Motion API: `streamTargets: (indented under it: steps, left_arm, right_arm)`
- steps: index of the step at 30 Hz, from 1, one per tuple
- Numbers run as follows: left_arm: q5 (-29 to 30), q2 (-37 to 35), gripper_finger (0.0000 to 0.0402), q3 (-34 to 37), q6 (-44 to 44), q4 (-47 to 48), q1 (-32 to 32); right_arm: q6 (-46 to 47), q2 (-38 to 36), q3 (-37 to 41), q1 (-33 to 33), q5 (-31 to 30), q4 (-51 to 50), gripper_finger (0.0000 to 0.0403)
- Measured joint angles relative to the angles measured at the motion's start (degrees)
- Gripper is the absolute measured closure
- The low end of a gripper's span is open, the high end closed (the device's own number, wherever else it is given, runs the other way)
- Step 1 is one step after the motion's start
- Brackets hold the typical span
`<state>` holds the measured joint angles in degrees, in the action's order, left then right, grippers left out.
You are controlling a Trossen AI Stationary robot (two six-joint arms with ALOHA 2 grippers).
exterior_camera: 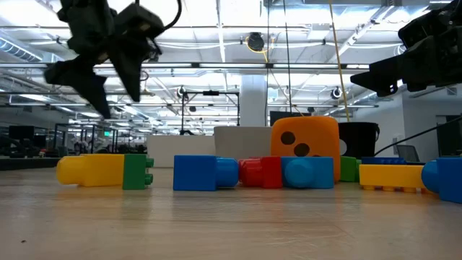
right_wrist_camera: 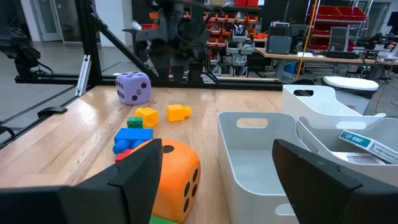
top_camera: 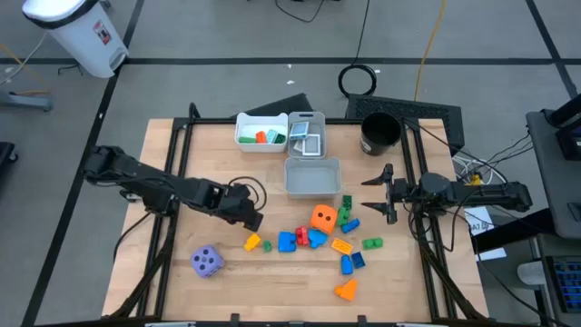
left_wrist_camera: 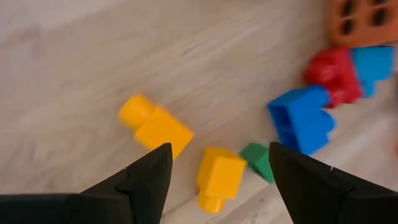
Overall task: Pick & Place Toys
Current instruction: Put the yellow game piece into the white bin
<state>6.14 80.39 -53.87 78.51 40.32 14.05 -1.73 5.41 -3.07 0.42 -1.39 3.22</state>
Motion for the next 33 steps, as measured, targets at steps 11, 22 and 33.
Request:
streamTargets:
  steps: [11,22,33]
  left_arm:
    - [-0.4,10.6,0.0128,-0.1,10.7,0.4,-1.0]
    - [-4.7,16.6,0.0128,0.0,9.8,-0.3,-2.9]
    - [-0.7,16.7,0.0128,0.0,5.9,-0.6,-4.8]
  right_arm:
    - [0.0,0.0,0.0,0.0,0.0,0.0,0.0124]
    - [0.0,0.0,0.0,0.0,0.0,0.0,0.0124]
    - [0.0,0.0,0.0,0.0,0.0,0.1,0.0124]
